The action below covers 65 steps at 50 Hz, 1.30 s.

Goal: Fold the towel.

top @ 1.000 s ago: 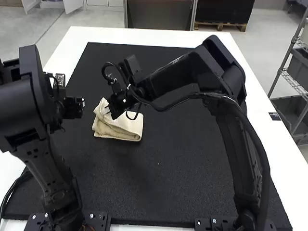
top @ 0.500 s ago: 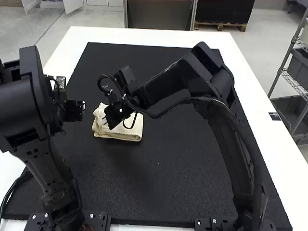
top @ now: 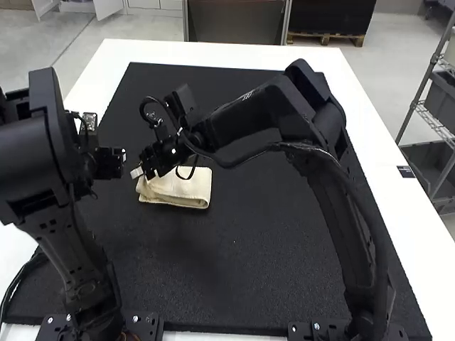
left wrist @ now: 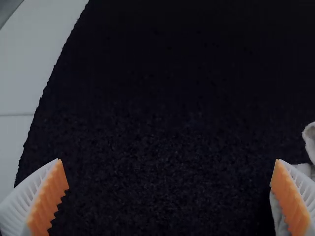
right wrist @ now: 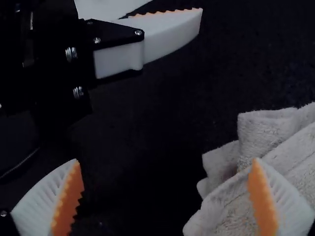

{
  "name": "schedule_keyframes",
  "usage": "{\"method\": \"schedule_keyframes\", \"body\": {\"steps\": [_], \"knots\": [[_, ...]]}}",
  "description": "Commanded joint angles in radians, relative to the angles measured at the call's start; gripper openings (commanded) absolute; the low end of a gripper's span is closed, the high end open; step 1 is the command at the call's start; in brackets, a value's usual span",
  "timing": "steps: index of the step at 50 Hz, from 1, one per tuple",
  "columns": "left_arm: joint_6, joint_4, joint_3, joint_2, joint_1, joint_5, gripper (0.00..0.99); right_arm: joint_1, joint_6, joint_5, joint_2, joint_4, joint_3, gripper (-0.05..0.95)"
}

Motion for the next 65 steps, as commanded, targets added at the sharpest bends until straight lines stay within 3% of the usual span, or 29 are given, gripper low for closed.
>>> {"method": "schedule_keyframes", "body": {"steps": [1,5,7,11,20,34,65], "knots": [[-0.004,0.009,-0.005,0.005,0.010,0.016,0.967,-0.016,0.006,-0.054,-0.052,0.001,0.029,0.41],[-0.004,0.009,-0.005,0.005,0.010,0.016,0.967,-0.030,0.007,-0.093,-0.062,0.001,0.024,0.09],[-0.004,0.007,-0.005,0.005,0.010,0.016,0.969,-0.037,0.009,-0.109,-0.067,0.001,0.021,-0.02],[-0.004,0.007,-0.005,0.005,0.010,0.016,0.967,-0.056,0.030,-0.165,-0.072,0.001,0.009,-0.02],[-0.003,0.011,-0.005,0.005,0.010,0.016,0.967,-0.095,0.033,-0.189,-0.073,0.032,-0.045,-0.02],[-0.004,0.006,-0.005,0.005,0.008,0.014,0.967,-0.123,0.115,-0.212,-0.061,0.242,-0.141,-0.02],[-0.004,0.006,-0.006,0.005,0.010,0.016,0.969,-0.125,0.147,-0.246,0.045,0.348,-0.138,-0.02]]}}
